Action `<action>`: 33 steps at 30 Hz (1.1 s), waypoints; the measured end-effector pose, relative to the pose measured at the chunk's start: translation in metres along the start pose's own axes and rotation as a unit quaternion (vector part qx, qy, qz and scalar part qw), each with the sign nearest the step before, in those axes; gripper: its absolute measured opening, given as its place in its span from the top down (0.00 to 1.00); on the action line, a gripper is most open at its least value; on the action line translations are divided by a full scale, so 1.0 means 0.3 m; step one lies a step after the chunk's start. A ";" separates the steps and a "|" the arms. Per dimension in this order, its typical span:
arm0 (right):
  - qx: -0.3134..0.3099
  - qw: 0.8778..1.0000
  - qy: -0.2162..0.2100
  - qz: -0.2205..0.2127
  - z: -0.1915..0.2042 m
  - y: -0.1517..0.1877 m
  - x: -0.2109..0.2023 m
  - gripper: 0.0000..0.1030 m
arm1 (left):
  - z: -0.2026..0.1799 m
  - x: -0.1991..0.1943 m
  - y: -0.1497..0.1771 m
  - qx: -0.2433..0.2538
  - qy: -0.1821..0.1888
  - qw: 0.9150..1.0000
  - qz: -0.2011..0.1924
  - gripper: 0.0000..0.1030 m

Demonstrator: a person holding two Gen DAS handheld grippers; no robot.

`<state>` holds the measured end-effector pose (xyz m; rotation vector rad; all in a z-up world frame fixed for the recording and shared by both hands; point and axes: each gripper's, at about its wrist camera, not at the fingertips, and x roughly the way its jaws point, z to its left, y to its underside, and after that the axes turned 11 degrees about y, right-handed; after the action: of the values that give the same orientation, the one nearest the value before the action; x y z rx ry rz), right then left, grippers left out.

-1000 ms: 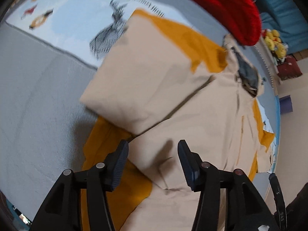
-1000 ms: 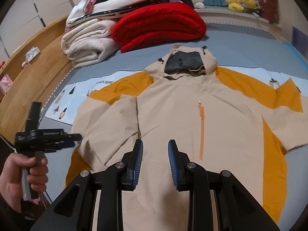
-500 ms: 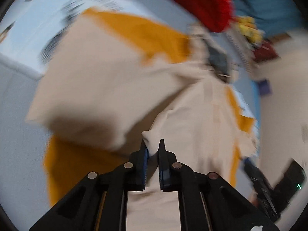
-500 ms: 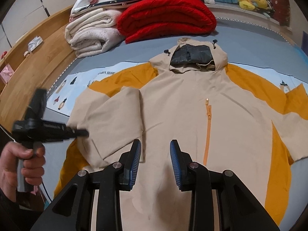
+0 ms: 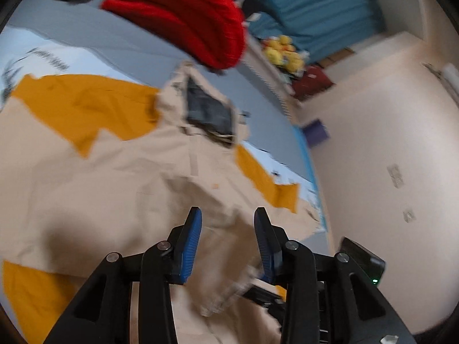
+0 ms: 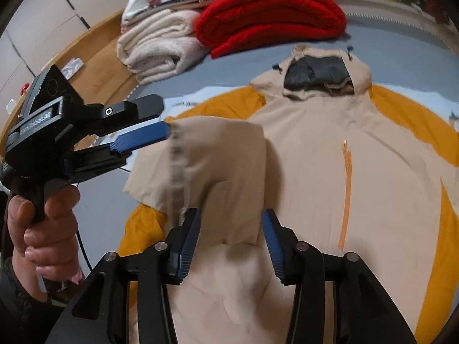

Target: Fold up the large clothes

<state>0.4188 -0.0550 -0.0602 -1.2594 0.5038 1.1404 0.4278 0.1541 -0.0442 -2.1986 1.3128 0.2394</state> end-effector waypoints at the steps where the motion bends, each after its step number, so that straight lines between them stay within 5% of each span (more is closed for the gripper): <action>1: 0.007 1.000 -0.001 0.005 -0.012 0.002 0.005 0.54 | 0.016 -0.003 -0.002 -0.007 -0.012 1.000 -0.004 0.68; 10: 0.049 0.996 -0.071 -0.023 -0.034 -0.011 -0.039 0.51 | 0.059 -0.019 -0.014 -0.025 -0.044 0.999 -0.019 0.68; 19: 0.009 0.997 -0.070 -0.009 0.040 0.010 -0.030 0.46 | 0.078 -0.020 -0.015 -0.034 -0.057 0.998 -0.015 0.68; 23: -0.015 0.999 -0.029 0.016 0.055 0.032 0.022 0.45 | 0.088 -0.028 -0.016 -0.036 -0.072 0.997 -0.018 0.68; 30: 0.038 0.994 0.095 0.045 -0.078 0.015 0.088 0.45 | 0.146 -0.090 -0.031 -0.048 -0.162 0.984 -0.060 0.68; 33: 0.073 0.988 0.125 0.061 -0.157 0.010 0.107 0.56 | 0.185 -0.120 -0.049 -0.061 -0.188 0.978 -0.074 0.68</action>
<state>0.4421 -0.0860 -0.1022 -1.2624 0.8474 1.0309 0.4294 0.2170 -0.0692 -2.2008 0.9438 0.6560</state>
